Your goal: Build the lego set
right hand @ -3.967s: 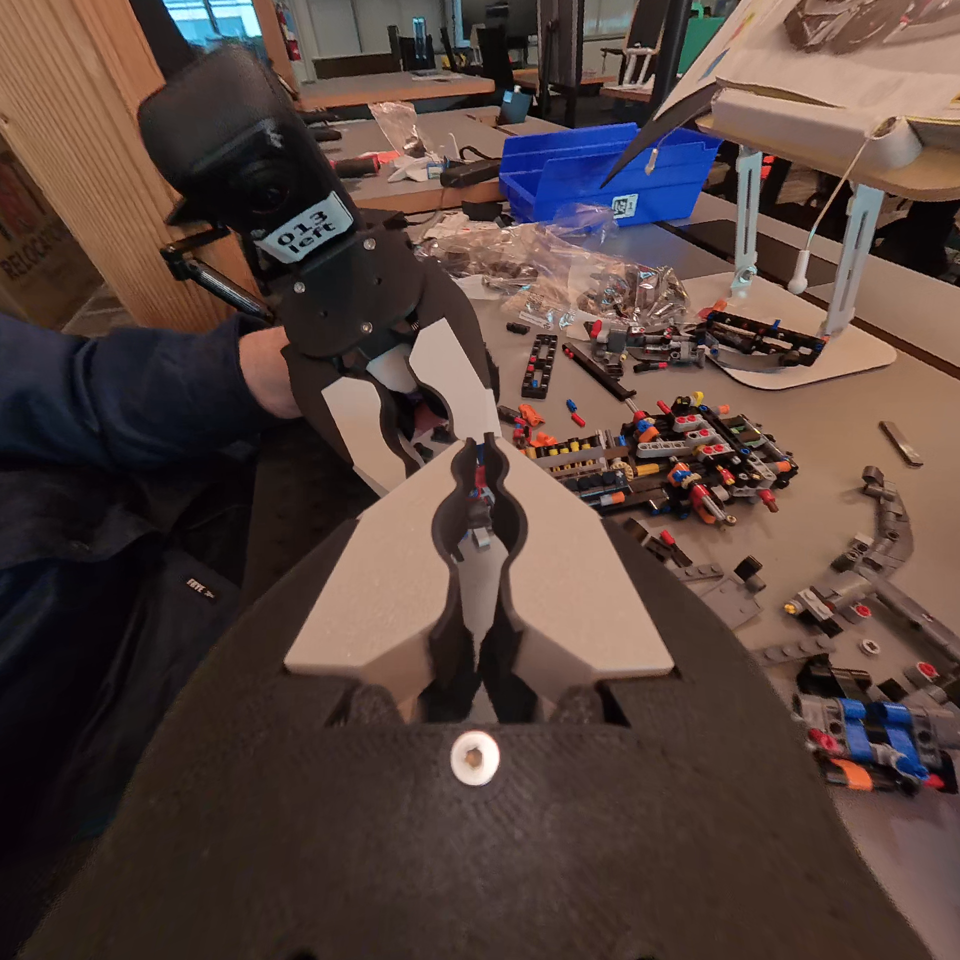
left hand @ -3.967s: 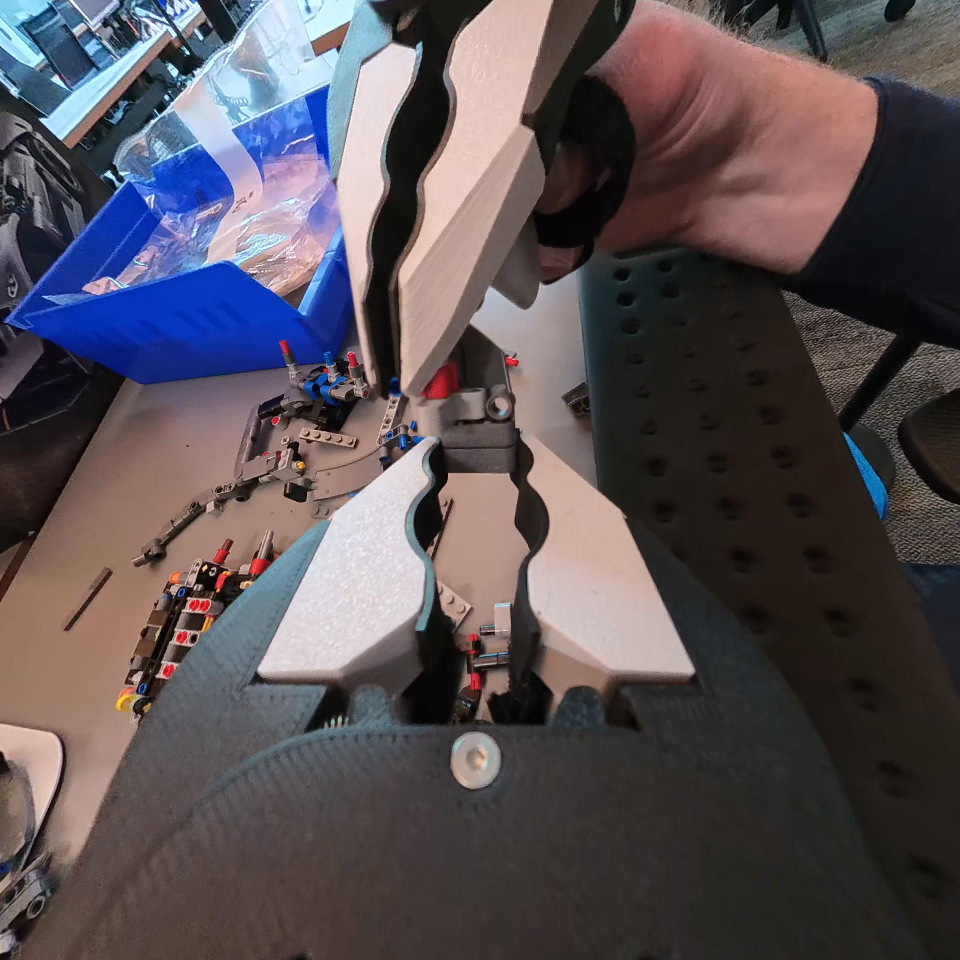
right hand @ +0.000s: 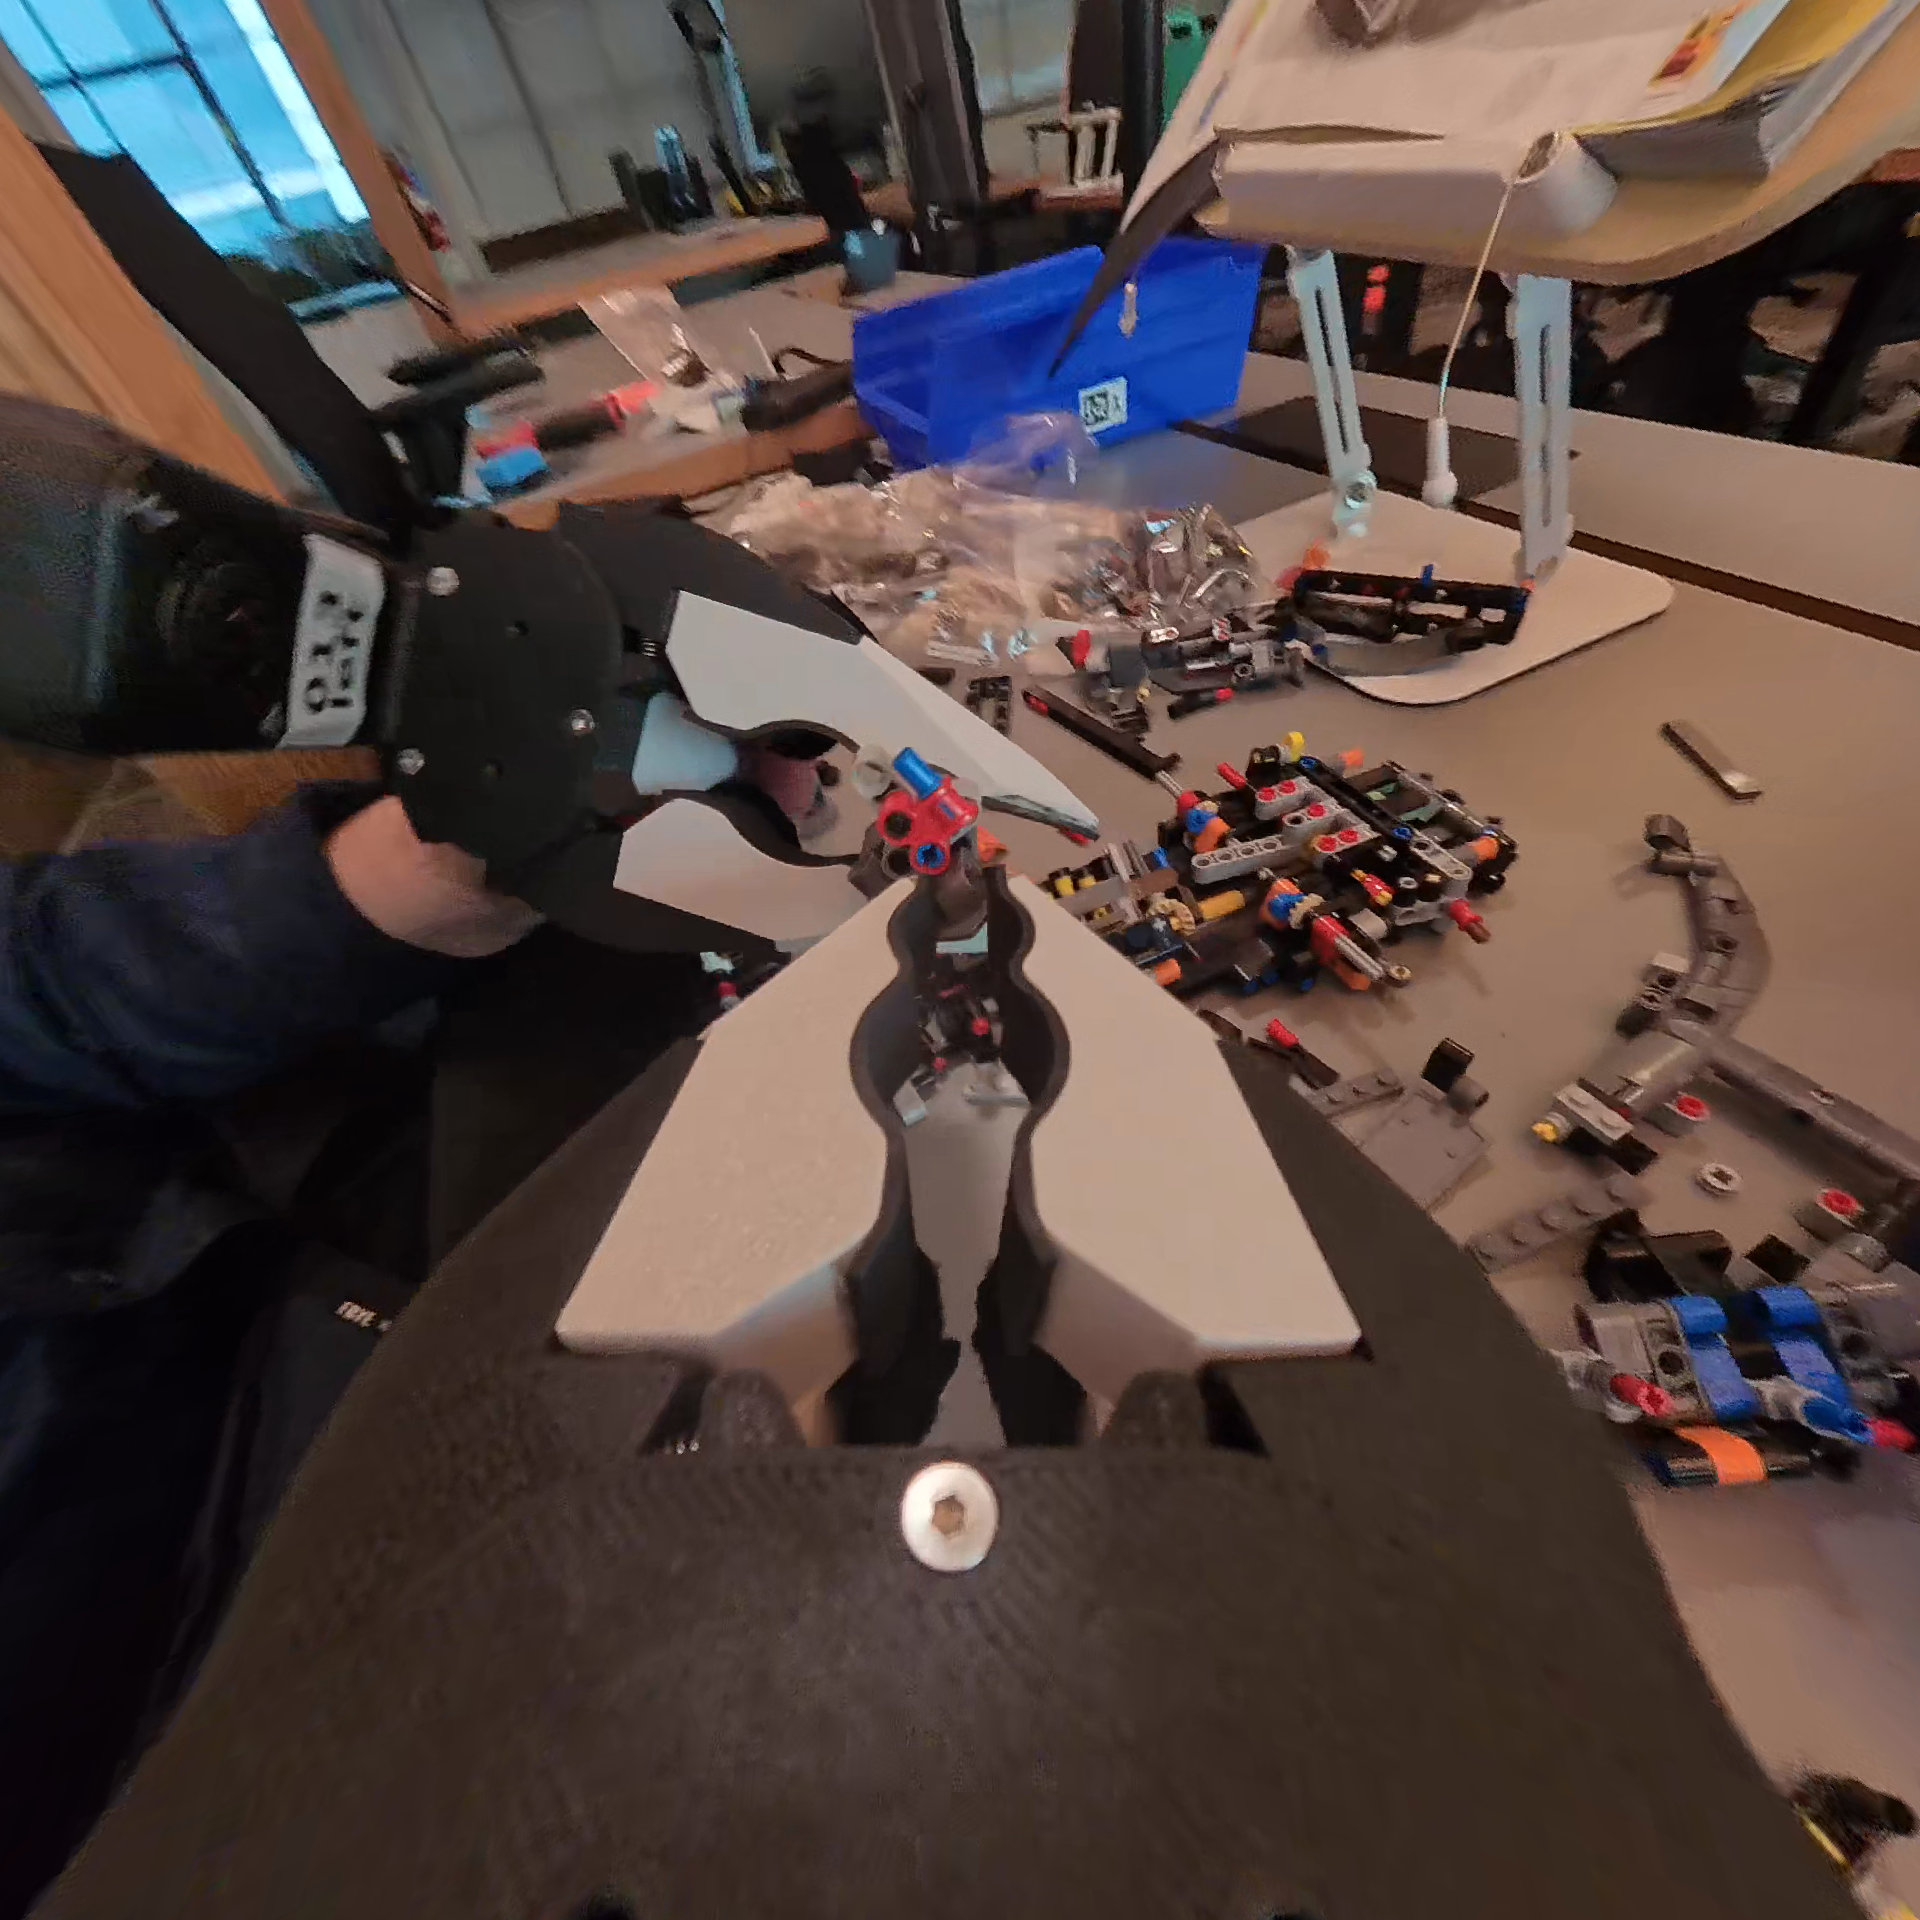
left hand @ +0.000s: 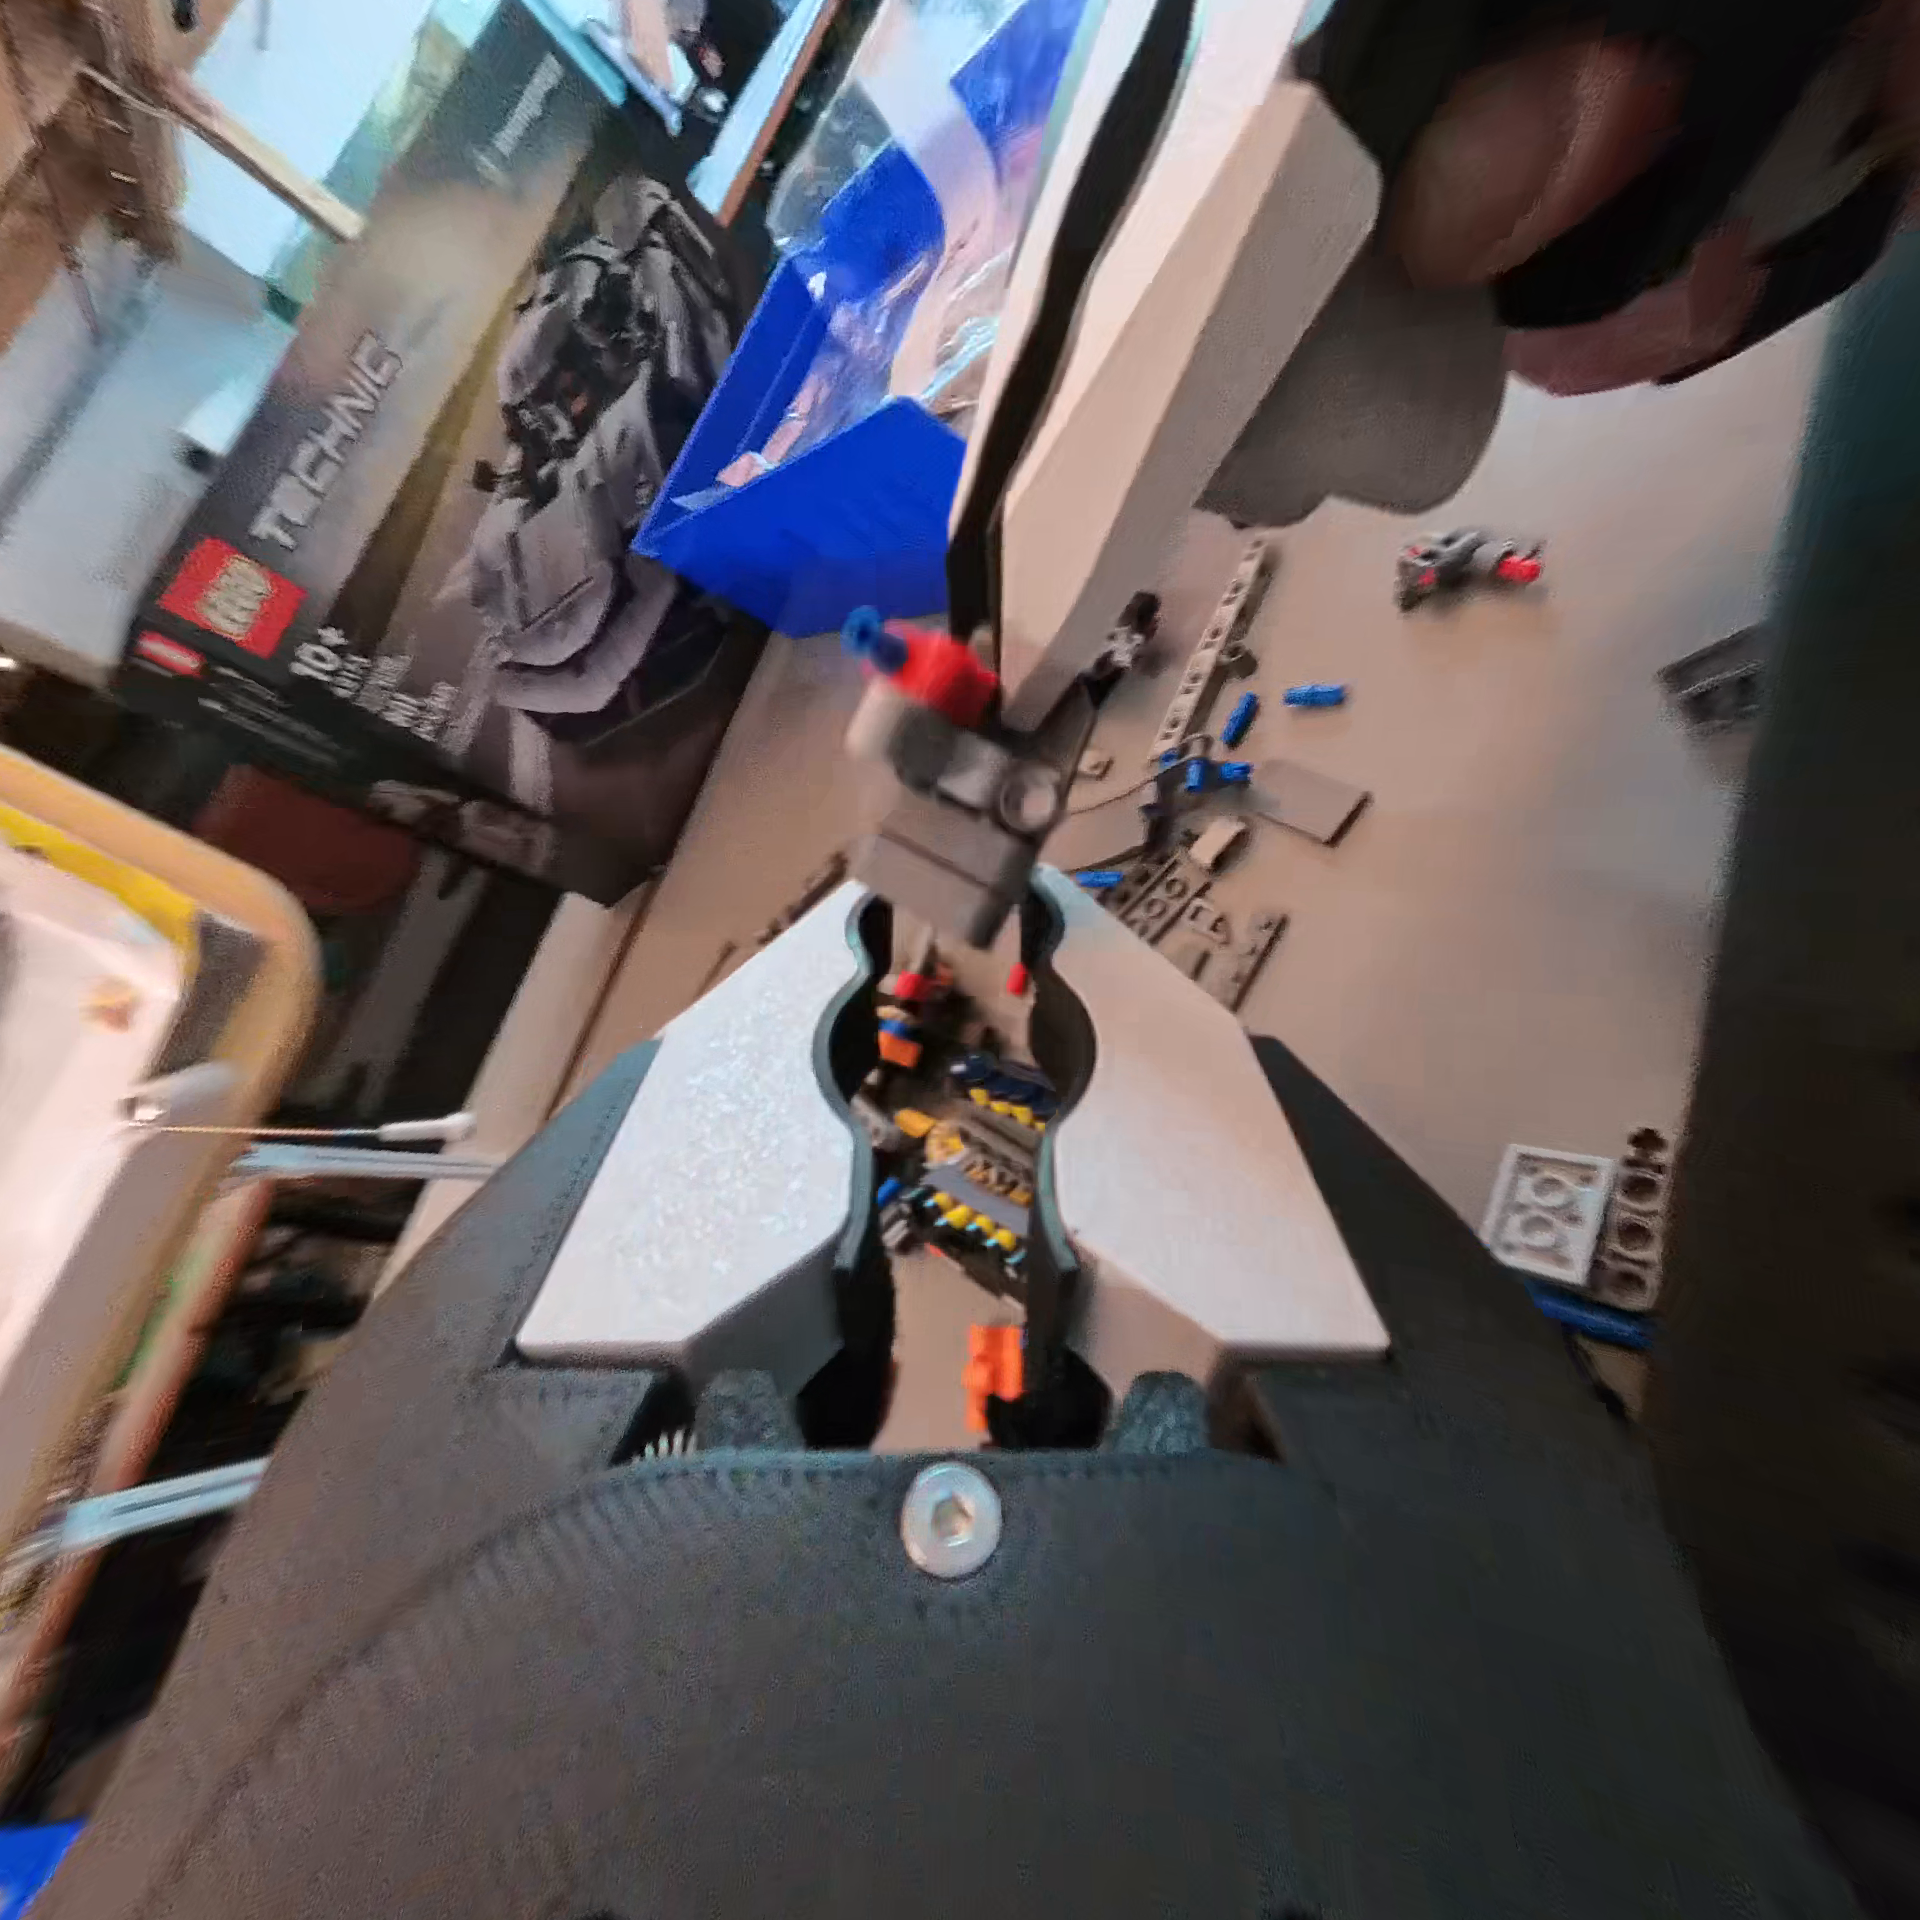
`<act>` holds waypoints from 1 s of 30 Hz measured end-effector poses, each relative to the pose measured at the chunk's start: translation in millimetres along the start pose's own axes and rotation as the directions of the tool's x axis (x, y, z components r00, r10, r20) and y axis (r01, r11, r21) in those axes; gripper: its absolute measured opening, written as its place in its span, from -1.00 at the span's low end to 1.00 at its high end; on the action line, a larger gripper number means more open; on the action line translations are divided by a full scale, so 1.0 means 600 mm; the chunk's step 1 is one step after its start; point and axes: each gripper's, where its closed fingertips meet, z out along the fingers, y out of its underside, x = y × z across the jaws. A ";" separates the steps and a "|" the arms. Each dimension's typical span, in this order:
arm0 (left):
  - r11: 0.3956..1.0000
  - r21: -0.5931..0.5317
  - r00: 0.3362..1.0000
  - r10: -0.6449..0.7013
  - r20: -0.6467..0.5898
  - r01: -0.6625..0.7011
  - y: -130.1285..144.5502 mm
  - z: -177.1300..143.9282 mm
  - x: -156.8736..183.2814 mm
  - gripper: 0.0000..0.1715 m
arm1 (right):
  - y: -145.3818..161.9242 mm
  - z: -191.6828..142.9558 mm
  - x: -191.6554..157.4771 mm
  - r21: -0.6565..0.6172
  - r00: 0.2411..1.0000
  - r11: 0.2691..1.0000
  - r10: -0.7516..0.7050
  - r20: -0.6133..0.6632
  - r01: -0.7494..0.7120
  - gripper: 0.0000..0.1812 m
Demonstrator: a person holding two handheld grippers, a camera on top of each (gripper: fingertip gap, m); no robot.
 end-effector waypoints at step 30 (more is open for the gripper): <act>0.955 -0.056 0.955 0.292 0.045 -0.290 0.002 0.004 0.025 -0.79 | 0.041 -0.006 0.000 -0.102 0.998 0.995 0.019 0.060 -0.013 -0.93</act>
